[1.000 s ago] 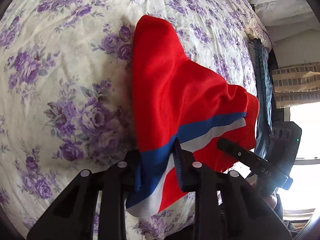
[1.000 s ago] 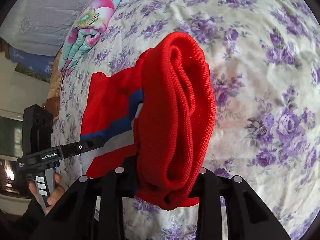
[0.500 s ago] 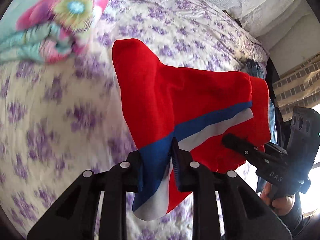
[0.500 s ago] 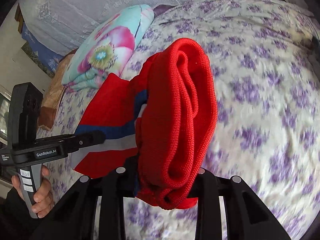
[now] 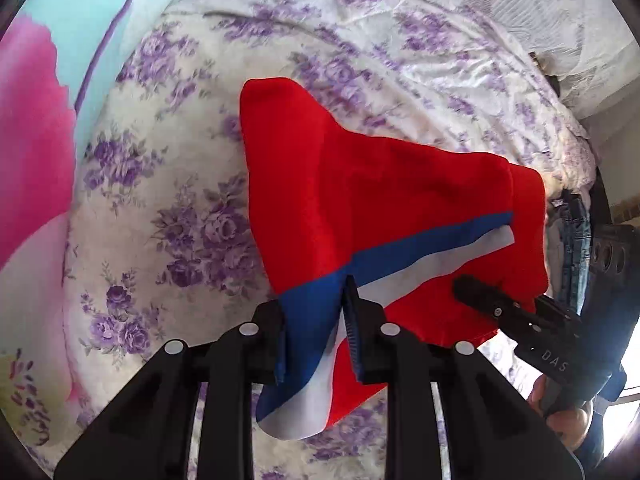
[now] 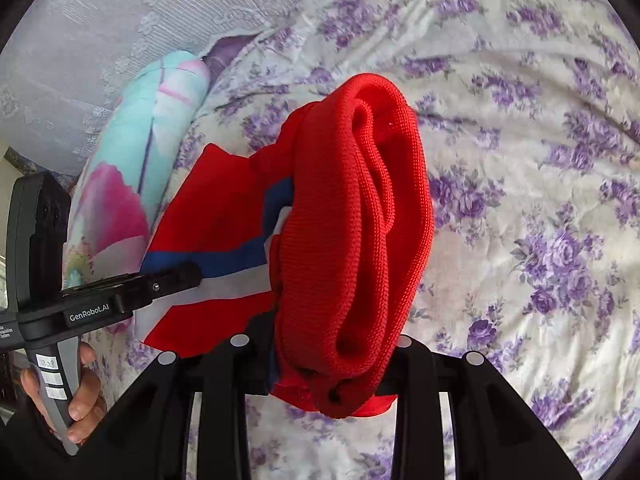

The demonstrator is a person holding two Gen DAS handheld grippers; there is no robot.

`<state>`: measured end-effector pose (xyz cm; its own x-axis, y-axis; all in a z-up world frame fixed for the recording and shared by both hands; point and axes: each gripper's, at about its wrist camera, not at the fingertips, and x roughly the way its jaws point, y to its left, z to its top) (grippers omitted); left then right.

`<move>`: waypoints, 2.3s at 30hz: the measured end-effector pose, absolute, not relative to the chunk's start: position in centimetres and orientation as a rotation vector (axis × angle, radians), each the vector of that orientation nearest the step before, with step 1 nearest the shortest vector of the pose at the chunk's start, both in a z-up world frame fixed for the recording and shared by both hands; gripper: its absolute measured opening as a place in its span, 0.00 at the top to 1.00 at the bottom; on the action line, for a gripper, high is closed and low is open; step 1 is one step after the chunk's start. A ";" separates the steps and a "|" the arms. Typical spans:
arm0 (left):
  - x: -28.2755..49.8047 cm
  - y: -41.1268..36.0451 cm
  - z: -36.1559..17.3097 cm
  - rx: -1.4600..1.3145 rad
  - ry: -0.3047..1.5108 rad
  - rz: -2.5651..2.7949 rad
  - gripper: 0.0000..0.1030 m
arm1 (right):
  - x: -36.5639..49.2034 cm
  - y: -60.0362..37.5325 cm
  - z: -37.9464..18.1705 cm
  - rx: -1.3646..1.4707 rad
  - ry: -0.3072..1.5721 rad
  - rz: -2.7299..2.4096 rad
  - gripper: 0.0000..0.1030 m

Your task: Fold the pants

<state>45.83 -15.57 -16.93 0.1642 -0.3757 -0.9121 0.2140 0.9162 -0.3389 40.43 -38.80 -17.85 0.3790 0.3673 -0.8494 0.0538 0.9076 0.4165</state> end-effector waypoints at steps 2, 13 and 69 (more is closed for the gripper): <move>46.3 -13.6 -18.2 -0.233 1.347 -0.385 0.41 | 40.5 -39.2 -19.1 0.464 1.164 0.240 0.42; 31.9 -9.6 -5.9 0.175 1.088 -0.167 0.05 | 27.4 -34.4 -4.3 0.025 1.035 -0.062 0.03; 7.4 -6.7 6.6 0.148 0.931 -0.154 0.05 | 3.9 -26.4 4.8 0.129 0.921 -0.200 0.03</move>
<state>7.35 -6.72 6.56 0.5873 -0.0679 -0.8065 0.1957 0.9788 0.0601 3.95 -26.38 4.77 0.5881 -0.1159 -0.8004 0.2258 0.9739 0.0249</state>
